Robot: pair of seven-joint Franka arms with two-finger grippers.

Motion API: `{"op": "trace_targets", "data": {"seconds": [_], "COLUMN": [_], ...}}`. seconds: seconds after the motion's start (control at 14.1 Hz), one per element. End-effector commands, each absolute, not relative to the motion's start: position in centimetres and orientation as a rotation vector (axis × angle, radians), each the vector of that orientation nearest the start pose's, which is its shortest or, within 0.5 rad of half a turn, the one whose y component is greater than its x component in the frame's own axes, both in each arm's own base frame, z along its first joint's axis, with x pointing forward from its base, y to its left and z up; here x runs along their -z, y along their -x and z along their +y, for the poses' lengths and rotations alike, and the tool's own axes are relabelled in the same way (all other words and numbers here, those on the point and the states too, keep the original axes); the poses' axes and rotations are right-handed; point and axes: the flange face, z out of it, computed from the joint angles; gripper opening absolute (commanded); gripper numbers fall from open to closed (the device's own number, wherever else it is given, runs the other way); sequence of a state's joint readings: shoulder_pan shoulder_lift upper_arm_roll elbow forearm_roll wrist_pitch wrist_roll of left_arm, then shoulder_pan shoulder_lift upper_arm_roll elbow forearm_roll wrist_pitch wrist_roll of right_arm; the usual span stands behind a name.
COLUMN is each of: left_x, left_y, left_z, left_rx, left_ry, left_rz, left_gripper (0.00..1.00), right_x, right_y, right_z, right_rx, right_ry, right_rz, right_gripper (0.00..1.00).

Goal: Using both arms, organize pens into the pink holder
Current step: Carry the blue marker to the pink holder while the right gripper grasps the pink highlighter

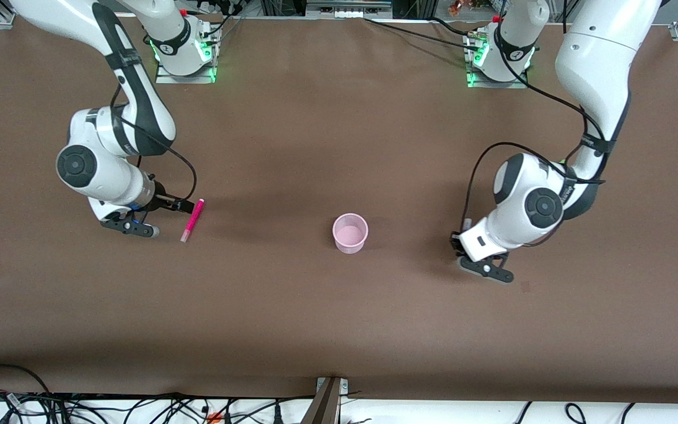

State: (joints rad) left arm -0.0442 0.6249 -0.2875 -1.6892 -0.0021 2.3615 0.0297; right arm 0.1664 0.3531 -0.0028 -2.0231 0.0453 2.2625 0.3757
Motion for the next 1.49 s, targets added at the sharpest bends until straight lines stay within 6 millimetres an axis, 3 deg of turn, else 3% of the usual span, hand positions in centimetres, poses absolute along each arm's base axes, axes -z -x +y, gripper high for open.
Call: {"op": "trace_targets", "data": {"seconds": [0.0, 0.21, 0.36, 0.57, 0.78, 0.99, 1.14, 1.28, 1.42], "left_x": [-28.1, -30.8, -32.3, -32.6, -32.9, -31.1, -31.4, -31.6, -31.0], "left_y": [-65.6, -65.7, -65.7, -64.8, -64.6, -65.3, -65.1, -64.2, -64.1], "left_z": [-23.1, -26.9, -29.3, -34.2, -37.8, -39.0, -40.0, -41.6, -41.4], "left_rx": [0.083, 0.127, 0.171, 0.173, 0.31, 0.664, 0.786, 0.882, 0.908], "left_ry": [3.419, 3.533, 3.579, 3.697, 3.699, 3.564, 3.548, 3.473, 3.431], "left_rz": [0.489, 0.488, 0.573, 0.708, 0.954, 1.178, 1.192, 1.293, 1.34], "left_gripper": [0.0, 0.0, 0.0, 0.0, 0.0, 0.0, 0.0, 0.0, 0.0], "right_x": [-23.8, -20.5, -19.8, -18.7, -17.8, -17.0, -16.7, -16.7, -16.6], "right_y": [-56.4, -53.8, -52.9, -52.3, -52.2, -52.2, -52.2, -52.3, -52.2], "right_z": [11.0, 10.6, 10.4, 10.3, 10.3, 10.5, 10.5, 10.6, 10.5], "right_rx": [-0.157, -0.141, -0.159, -0.177, -0.18, -0.164, -0.161, -0.161, -0.165], "right_ry": [3.095, 3.094, 3.098, 3.101, 3.102, 3.099, 3.094, 3.094, 3.095], "right_rz": [0.432, 0.468, 0.47, 0.472, 0.471, 0.471, 0.48, 0.477, 0.473], "right_gripper": [0.99, 0.99, 0.99, 0.93, 0.77, 0.63, 0.54, 0.39, 0.17]}}
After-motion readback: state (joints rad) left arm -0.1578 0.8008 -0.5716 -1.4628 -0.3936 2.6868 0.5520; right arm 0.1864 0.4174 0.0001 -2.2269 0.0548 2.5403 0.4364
